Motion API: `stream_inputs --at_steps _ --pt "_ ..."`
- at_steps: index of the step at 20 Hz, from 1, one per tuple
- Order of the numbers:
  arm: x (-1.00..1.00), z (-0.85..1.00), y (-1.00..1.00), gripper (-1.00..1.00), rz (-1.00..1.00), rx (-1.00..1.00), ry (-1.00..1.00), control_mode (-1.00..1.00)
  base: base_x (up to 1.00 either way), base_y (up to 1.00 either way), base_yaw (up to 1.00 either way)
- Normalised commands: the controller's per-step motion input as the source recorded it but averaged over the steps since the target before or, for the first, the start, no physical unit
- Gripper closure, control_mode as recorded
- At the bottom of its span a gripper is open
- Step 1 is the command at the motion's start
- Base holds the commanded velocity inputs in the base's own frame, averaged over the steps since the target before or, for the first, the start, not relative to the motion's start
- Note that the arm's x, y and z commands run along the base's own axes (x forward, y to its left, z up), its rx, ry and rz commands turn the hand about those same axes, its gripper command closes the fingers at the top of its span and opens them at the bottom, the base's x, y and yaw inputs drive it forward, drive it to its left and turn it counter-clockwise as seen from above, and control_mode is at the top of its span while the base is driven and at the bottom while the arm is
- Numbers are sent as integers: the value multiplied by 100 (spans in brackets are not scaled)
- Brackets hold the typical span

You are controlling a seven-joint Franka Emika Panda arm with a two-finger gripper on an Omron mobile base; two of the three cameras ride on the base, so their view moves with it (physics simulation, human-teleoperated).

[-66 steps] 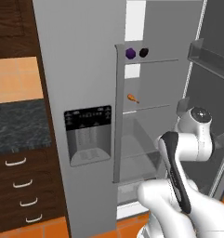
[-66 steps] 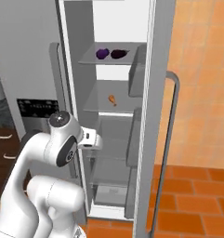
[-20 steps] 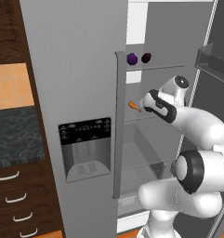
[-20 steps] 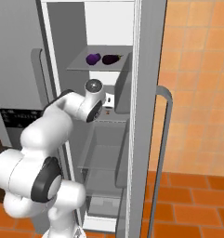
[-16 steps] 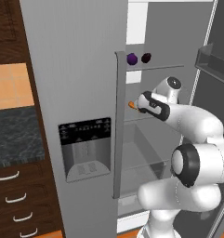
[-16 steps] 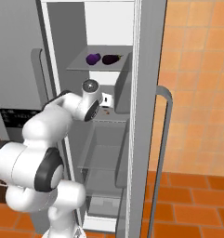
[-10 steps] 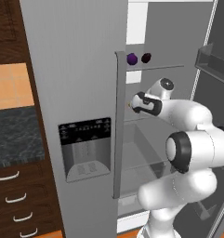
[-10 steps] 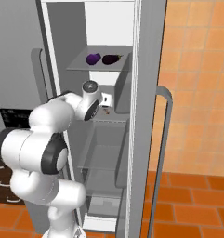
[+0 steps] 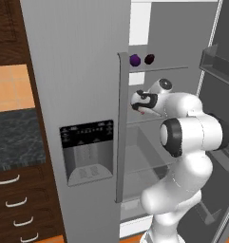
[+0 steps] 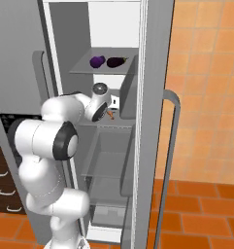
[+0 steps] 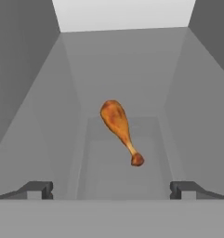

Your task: Place one eggplant and one chicken drumstick in each tupperware on the nearby counter, to pack two identical lunches.

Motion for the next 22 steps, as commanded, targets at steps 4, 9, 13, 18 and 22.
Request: stream_inputs --at_steps 4,9,13,18,22 --pt "41 -28 -1 -100 0 0 2 -100 0 0 0" --pt "41 -35 2 -100 0 0 5 -100 0 0 0" --pt "55 -28 1 -100 0 0 2 -100 0 0 0" --pt "50 -25 0 -100 0 0 1 -100 0 0 0" --pt "50 -17 0 -100 0 0 0 -100 0 0 0"
